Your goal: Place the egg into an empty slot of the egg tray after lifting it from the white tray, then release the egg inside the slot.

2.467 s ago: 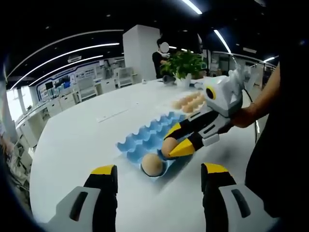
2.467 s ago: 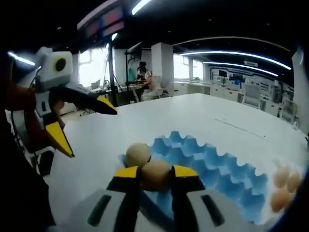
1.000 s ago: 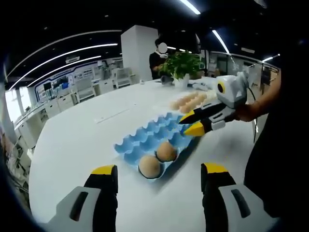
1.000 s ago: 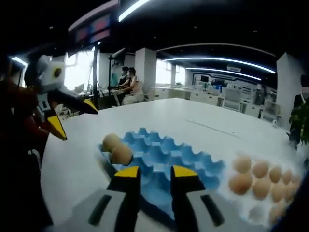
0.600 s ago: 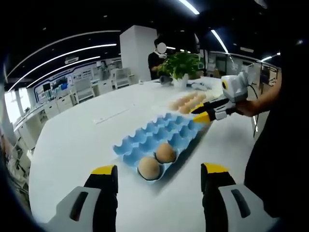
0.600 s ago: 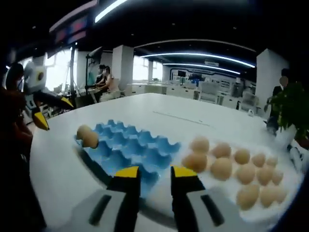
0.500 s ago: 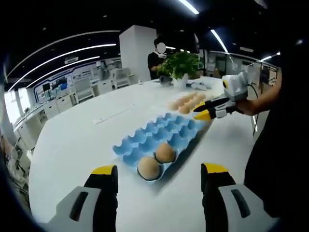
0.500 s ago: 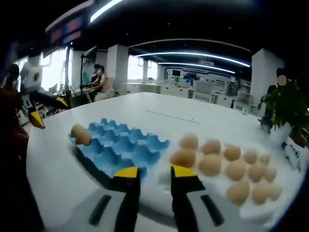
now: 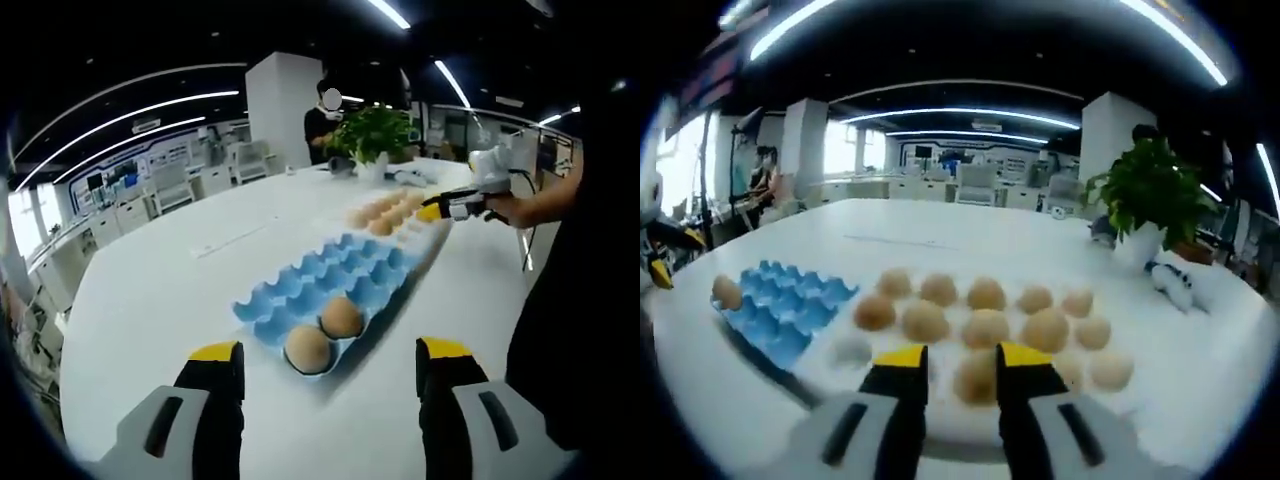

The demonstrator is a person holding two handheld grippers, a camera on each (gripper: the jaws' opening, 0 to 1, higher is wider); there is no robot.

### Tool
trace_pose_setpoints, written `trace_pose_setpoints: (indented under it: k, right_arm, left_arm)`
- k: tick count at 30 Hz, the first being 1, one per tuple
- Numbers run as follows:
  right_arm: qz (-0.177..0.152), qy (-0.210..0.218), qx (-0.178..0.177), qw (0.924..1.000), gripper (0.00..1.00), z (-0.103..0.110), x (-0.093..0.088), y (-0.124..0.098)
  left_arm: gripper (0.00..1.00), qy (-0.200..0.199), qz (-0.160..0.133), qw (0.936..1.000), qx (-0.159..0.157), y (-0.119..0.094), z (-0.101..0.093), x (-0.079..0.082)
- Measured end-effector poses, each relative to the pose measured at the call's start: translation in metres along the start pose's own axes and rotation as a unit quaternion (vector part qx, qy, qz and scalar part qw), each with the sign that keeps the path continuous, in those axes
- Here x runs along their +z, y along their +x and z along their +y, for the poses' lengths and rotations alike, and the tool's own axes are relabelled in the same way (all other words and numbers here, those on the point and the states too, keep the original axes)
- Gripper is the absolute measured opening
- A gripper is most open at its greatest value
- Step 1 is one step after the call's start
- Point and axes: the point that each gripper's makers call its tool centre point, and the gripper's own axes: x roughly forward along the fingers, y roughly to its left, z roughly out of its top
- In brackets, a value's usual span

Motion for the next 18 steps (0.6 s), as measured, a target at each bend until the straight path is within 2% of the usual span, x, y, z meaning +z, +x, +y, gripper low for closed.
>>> trace_pose_setpoints:
  k: [3, 10, 13, 18]
  right_arm:
    - [0.008, 0.005, -0.002, 1.0000, 0.27, -0.005, -0.004, 0.003]
    - [0.040, -0.005, 0.012, 0.9991, 0.25, 0.001, -0.021, 0.011]
    - [0.028, 0.017, 0.013, 0.9994, 0.25, 0.000, -0.019, 0.012]
    - [0.021, 0.022, 0.021, 0.9993, 0.24, 0.000, -0.019, 0.011]
  left_arm:
    - [0.70, -0.001, -0.001, 1.0000, 0.001, 0.000, 0.000, 0.001]
    - [0.70, 0.000, -0.001, 1.0000, 0.002, -0.001, 0.000, 0.002]
    - [0.70, 0.000, 0.000, 1.0000, 0.003, -0.002, 0.000, 0.002]
    - [0.70, -0.002, 0.000, 1.0000, 0.003, -0.002, 0.000, 0.001]
